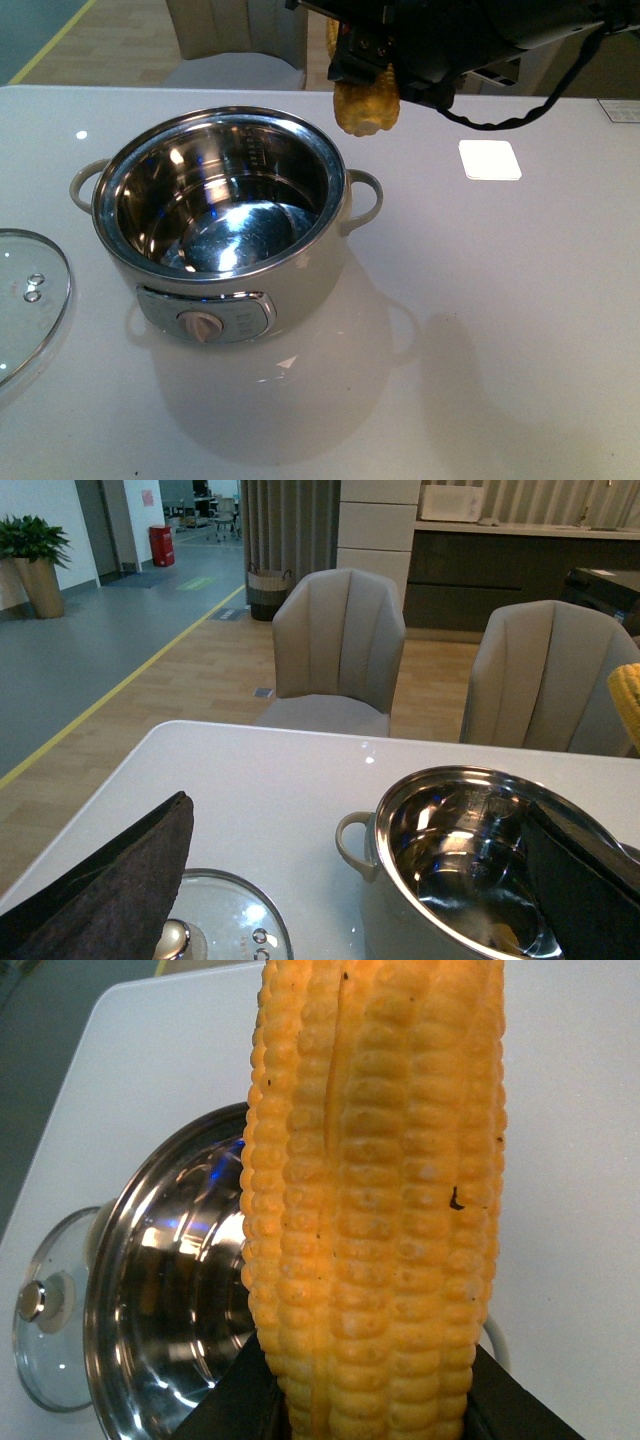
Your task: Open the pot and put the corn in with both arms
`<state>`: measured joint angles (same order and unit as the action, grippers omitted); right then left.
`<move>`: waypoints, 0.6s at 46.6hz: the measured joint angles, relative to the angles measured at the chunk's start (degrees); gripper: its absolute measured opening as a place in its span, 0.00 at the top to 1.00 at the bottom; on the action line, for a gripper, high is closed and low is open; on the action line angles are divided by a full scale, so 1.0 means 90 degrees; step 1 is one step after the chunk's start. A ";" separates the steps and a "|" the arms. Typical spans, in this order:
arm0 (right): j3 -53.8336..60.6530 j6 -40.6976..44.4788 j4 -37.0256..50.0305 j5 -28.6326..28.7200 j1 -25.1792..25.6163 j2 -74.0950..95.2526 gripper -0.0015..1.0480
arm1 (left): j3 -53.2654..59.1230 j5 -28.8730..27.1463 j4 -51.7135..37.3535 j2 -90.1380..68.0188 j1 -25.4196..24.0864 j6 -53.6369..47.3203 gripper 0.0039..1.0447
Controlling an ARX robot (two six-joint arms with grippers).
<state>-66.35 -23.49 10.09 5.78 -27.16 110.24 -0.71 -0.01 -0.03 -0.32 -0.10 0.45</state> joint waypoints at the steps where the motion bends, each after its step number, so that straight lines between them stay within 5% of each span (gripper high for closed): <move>1: -0.0044 -0.0022 -0.0015 -0.0002 -0.0027 0.0029 0.76 | 0.0000 0.0000 0.0000 0.0000 0.0000 0.0000 0.06; 28: -0.1110 -0.0461 -0.0464 -0.0146 -0.0653 0.0814 0.73 | 0.0000 0.0000 0.0000 0.0000 0.0000 0.0000 0.06</move>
<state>-76.34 -27.64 5.91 4.47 -33.04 117.56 -0.71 -0.01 -0.03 -0.32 -0.10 0.45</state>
